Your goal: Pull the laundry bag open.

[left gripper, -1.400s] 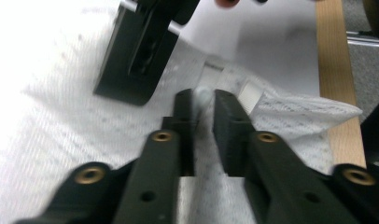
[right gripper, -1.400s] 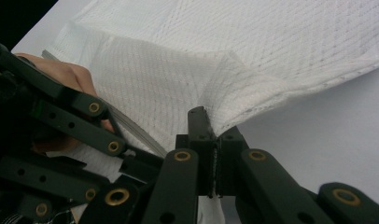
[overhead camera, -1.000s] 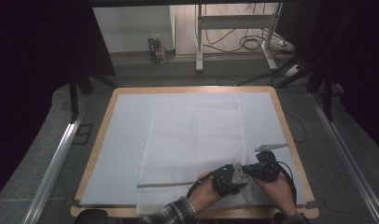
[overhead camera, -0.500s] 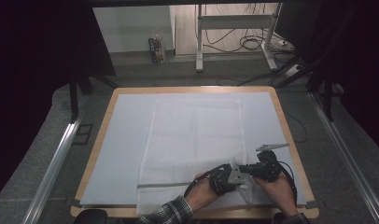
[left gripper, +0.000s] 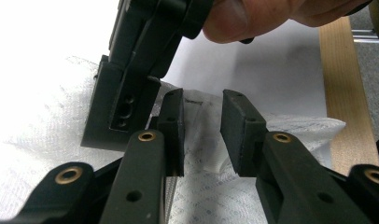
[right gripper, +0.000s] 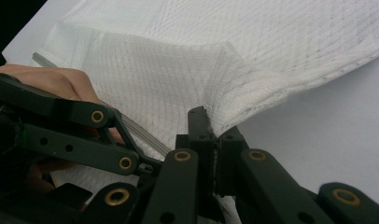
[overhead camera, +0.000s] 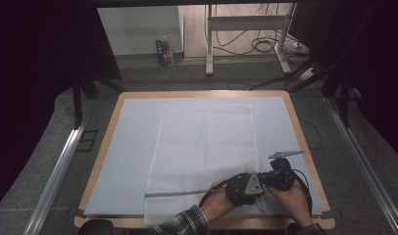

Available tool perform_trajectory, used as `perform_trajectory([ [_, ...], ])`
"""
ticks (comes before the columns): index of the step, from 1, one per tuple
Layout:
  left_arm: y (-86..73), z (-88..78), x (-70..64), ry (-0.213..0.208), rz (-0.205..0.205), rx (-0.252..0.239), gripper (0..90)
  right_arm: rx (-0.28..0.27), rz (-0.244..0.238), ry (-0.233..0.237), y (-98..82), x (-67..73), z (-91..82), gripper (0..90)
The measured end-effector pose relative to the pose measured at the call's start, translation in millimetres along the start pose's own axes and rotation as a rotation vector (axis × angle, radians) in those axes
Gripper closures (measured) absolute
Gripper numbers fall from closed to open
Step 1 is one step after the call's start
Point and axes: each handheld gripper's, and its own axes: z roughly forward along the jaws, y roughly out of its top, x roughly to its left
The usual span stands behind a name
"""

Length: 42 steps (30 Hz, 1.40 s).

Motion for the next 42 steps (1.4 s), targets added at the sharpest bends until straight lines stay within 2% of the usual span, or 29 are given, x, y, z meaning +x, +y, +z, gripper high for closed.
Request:
perform_trajectory([
  [2, -0.8, 0.7, 0.3, -0.011, -0.005, 0.011, 71.3, 0.001, 0.0, -0.004, 0.0, 0.0, 0.1, 86.8],
  [4, -1.5, -0.8, -0.3, 0.011, 0.007, 0.001, 71.6, 0.0, -0.001, -0.005, -0.2, -0.3, 0.0, 86.8],
  [6, -1.8, -1.3, 0.0, 0.013, 0.009, -0.005, 71.4, -0.002, 0.0, -0.004, 0.0, -0.3, -0.4, 86.8],
  [9, -2.2, -0.9, -1.5, 0.024, 0.034, -0.033, 66.1, -0.005, 0.0, -0.007, 0.4, -0.6, -0.8, 86.8],
  [13, -1.9, 1.6, -2.9, 0.027, 0.046, -0.026, 63.2, -0.003, 0.006, -0.011, 0.0, -2.0, -1.2, 86.8],
  [14, -1.9, 3.8, -1.8, 0.009, 0.021, -0.006, 63.4, 0.0, 0.007, -0.021, -0.4, -2.6, -0.7, 86.8],
  [15, -2.3, 4.8, -0.5, -0.004, 0.008, 0.003, 63.4, 0.002, 0.011, -0.012, -0.4, -3.0, -0.7, 86.7],
  [18, -3.2, 4.7, 2.7, -0.027, -0.017, 0.011, 65.3, 0.004, 0.007, -0.016, -0.3, -1.7, 0.4, 86.8],
  [26, -2.2, 3.1, 5.8, -0.07, -0.036, 0.047, 72.5, -0.004, 0.012, -0.024, -0.3, -3.0, -1.4, 86.8],
  [27, -1.8, 2.4, 5.6, -0.066, -0.031, 0.055, 75.5, -0.005, 0.01, -0.025, -0.3, -3.2, -1.4, 86.8],
  [36, -2.1, -8.8, 7.0, -0.047, -0.011, 0.089, 75.5, -0.004, 0.013, -0.026, -0.3, -3.3, -1.7, 86.7],
  [40, -6.6, -18.6, 11.8, -0.026, -0.05, 0.055, 75.8, -0.001, 0.01, -0.028, -0.2, -3.6, -1.6, 86.7],
  [42, -9.6, -20.6, 14.7, -0.022, -0.063, 0.061, 76.8, 0.0, 0.012, -0.027, -0.3, -4.0, -1.7, 86.7],
])
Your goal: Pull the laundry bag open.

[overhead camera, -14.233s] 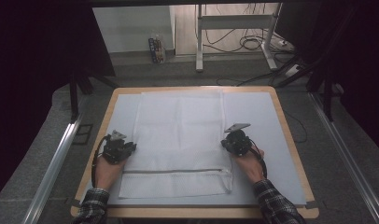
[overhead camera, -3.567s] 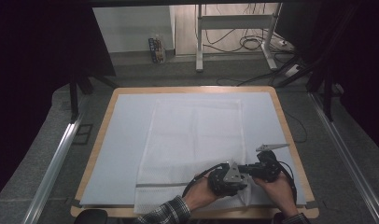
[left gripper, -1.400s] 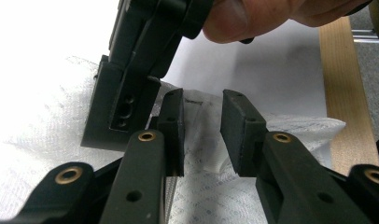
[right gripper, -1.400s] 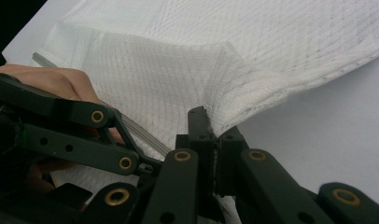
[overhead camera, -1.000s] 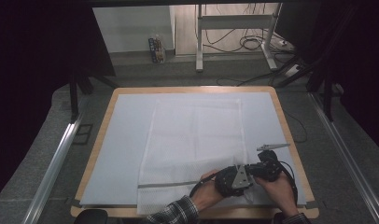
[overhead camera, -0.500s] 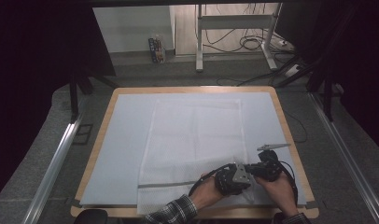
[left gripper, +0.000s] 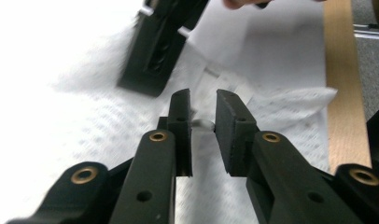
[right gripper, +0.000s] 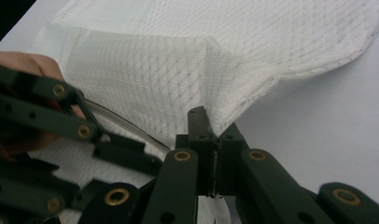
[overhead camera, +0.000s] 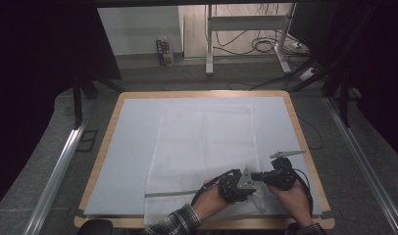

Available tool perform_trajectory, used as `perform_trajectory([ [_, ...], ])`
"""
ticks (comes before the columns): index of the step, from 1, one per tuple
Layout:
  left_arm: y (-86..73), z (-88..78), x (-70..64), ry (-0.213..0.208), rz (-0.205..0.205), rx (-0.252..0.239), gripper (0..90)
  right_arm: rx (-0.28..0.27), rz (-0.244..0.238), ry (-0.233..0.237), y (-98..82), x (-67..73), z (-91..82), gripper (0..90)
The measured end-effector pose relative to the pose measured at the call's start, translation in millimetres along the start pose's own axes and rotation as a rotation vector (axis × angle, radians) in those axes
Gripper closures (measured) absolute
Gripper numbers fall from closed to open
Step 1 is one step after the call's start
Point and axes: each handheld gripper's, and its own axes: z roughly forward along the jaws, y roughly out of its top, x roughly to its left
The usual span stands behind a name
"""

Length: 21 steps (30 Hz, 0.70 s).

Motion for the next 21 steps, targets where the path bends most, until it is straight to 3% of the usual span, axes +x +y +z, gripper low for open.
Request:
perform_trajectory([
  [3, -6.8, 2.2, 3.3, 0.004, -0.009, 0.036, 77.6, -0.001, -0.002, -0.001, -0.1, -0.2, 0.1, 86.7],
  [7, -10.9, 2.9, 5.5, -0.011, -0.033, 0.029, 78.0, -0.002, -0.002, 0.0, -0.1, 0.1, 0.3, 86.5],
  [12, -9.3, 5.1, 2.6, -0.011, -0.003, 0.029, 76.9, 0.0, -0.004, 0.001, -0.1, 0.2, 0.5, 86.3],
  [17, -6.4, 7.5, -3.6, 0.033, 0.052, 0.027, 70.6, -0.001, -0.006, 0.001, -0.2, 0.5, 0.4, 86.2],
  [21, -6.5, 7.7, -4.2, 0.016, 0.04, 0.028, 76.8, -0.001, -0.007, 0.0, -0.2, 0.5, 0.4, 86.2],
])
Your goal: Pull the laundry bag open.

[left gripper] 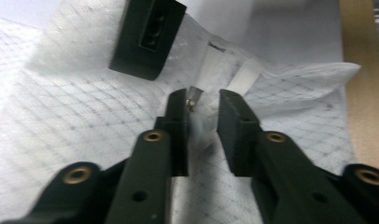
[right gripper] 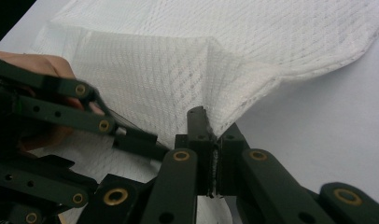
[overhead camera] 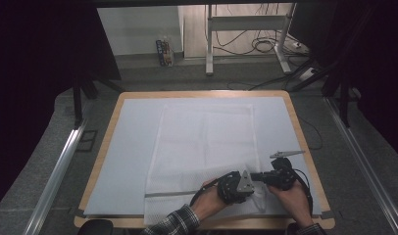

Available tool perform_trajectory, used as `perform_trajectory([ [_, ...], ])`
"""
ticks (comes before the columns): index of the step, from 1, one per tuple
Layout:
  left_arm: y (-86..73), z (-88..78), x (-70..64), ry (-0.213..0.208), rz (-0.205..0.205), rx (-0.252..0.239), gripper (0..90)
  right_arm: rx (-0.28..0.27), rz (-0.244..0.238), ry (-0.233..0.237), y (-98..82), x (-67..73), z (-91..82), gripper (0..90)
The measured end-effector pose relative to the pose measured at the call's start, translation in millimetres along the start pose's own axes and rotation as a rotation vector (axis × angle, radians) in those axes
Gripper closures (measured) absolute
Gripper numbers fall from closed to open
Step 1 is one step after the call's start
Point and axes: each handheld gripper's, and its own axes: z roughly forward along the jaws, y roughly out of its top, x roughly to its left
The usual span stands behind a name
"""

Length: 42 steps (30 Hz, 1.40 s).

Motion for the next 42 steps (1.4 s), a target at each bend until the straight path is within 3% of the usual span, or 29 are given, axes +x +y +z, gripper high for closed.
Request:
perform_trajectory([
  [6, -1.4, -2.4, 1.8, -0.009, -0.019, 0.001, 83.8, -0.001, 0.003, -0.002, -0.2, -0.6, -0.3, 86.2],
  [8, -3.3, -3.9, 6.1, -0.026, -0.051, -0.003, 85.2, 0.0, 0.002, -0.003, -0.2, -0.6, -0.5, 86.2],
  [9, -5.5, -4.2, 9.1, -0.048, -0.086, -0.013, 86.1, -0.001, 0.003, -0.002, -0.2, -0.7, -0.5, 86.2],
  [12, -7.2, -3.9, 10.2, -0.058, -0.101, -0.022, 86.0, -0.001, 0.0, -0.001, -0.2, -0.5, -0.6, 86.2],
  [16, -6.9, -2.9, 10.2, -0.089, -0.106, -0.014, 73.9, 0.001, -0.002, 0.001, -0.4, -0.3, -0.6, 85.9],
  [18, -6.6, -2.8, 9.2, -0.082, -0.107, -0.014, 72.9, 0.002, -0.003, 0.001, -0.4, 0.1, -0.5, 85.9],
  [20, -6.4, -3.5, 9.1, -0.057, -0.106, -0.01, 80.9, 0.001, -0.007, 0.001, -0.6, 0.3, -0.5, 85.5],
  [21, -6.7, -4.0, 10.5, -0.064, -0.119, -0.007, 84.4, 0.004, -0.007, 0.003, -0.6, 0.6, -0.7, 85.1],
  [28, -12.2, -6.4, 15.6, -0.082, -0.175, -0.06, 86.7, 0.015, -0.019, 0.018, -2.1, 0.5, -0.1, 80.1],
  [31, -14.1, -8.1, 19.3, -0.1, -0.217, -0.092, 86.7, 0.017, -0.016, 0.037, -4.0, 0.3, -1.0, 78.5],
  [33, -15.1, -8.8, 21.0, -0.111, -0.232, -0.103, 86.7, 0.015, -0.015, 0.039, -4.4, 0.4, -1.5, 78.9],
  [34, -15.3, -9.0, 21.6, -0.115, -0.239, -0.103, 86.6, 0.017, -0.011, 0.051, -4.8, 0.4, -2.7, 84.6],
  [41, -16.2, -9.9, 21.0, -0.133, -0.253, -0.104, 86.8, 0.03, -0.022, 0.03, -4.2, 3.9, -3.4, 86.9],
  [42, -16.9, -11.6, 21.2, -0.136, -0.254, -0.104, 86.8, 0.034, -0.032, 0.004, -4.0, 4.2, -4.0, 87.1],
])
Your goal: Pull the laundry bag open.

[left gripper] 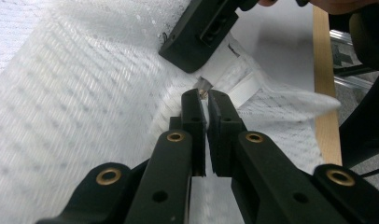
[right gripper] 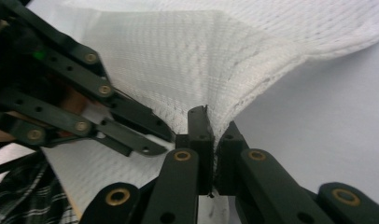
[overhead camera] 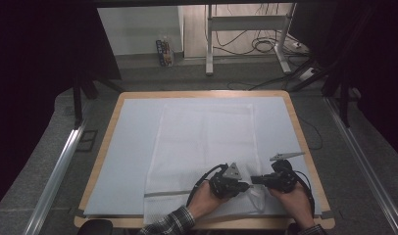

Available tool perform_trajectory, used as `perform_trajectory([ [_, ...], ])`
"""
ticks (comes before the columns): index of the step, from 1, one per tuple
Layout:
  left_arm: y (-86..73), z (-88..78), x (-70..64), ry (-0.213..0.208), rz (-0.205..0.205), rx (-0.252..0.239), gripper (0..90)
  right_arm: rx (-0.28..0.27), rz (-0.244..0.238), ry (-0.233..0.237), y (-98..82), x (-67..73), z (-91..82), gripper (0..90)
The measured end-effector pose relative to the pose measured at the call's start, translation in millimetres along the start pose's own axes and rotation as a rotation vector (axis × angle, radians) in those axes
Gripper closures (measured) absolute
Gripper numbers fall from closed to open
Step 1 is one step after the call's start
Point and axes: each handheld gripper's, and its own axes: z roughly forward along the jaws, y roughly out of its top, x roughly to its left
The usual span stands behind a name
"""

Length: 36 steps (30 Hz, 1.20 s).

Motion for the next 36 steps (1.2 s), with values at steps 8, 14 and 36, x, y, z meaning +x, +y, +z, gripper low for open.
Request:
perform_trajectory([
  [8, -3.9, -10.2, 10.6, -0.057, -0.079, -0.031, 86.9, 0.005, -0.008, -0.011, 0.5, 1.0, 0.3, 87.1],
  [14, -3.0, -7.4, 8.6, -0.046, -0.067, -0.03, 86.8, -0.007, 0.01, 0.042, -1.6, -2.6, -0.6, 74.2],
  [36, -7.1, -11.4, 12.8, -0.024, -0.079, -0.031, 87.0, 0.008, 0.018, 0.013, -4.8, -2.6, -8.8, 86.7],
])
